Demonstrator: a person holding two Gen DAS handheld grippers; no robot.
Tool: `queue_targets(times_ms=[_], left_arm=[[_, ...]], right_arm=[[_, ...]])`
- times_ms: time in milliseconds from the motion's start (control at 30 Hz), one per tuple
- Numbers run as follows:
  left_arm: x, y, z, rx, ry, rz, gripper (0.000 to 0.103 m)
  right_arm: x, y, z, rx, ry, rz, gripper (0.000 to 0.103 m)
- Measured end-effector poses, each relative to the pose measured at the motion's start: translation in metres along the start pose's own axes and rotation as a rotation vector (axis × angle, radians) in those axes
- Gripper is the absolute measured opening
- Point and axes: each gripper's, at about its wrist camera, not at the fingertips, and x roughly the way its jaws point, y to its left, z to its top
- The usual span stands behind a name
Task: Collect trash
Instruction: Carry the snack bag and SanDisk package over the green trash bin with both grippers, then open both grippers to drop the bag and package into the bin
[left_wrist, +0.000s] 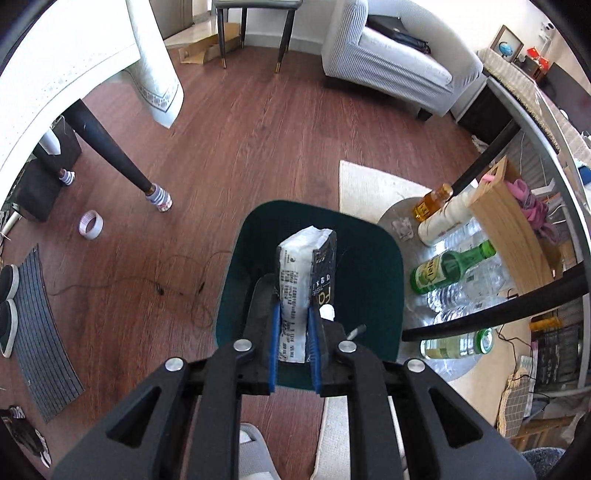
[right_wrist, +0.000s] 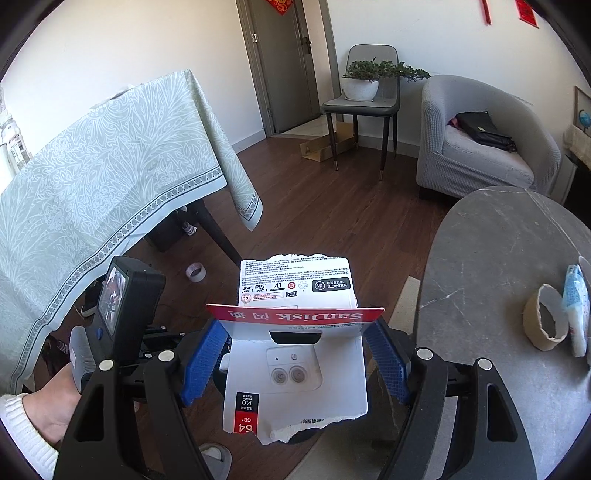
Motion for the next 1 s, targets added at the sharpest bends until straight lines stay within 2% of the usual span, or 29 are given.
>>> queue_targets(times_ms=[133,267,300,367,600,800,1000], left_arm=[[0.008,0.007,-0.003,-0.016,0.028,0.000,0.018],[0.005,0.014,-0.004,-0.031,0.018,-0.004,0.036],[0.003,0.016,-0.003,-0.034,0.011,-0.004,0.036],[-0.005,0.020,-0.001,-0.048,-0.010,-0.003,0.037],[-0.050,0.031,0.007,-0.080,-0.139,-0.017,0.050],[-0.076,0.029,0.013,-0.075,-0.202,-0.034,0.055],[-0.096,0.024,0.014,-0.065,-0.247,-0.041,0.055]], right_arm=[[0.016,0.008,-0.001,-0.005,0.028,0.001,0.076],[0.035,0.013,-0.005,-0.009,0.063,-0.002,0.076],[0.040,0.014,-0.007,-0.010,0.074,-0.004,0.076],[0.051,0.016,-0.011,-0.013,0.097,-0.007,0.076],[0.087,0.016,-0.027,-0.009,0.173,-0.025,0.076],[0.119,0.013,-0.046,0.003,0.248,-0.034,0.076],[0.152,0.011,-0.063,0.021,0.318,-0.036,0.076]])
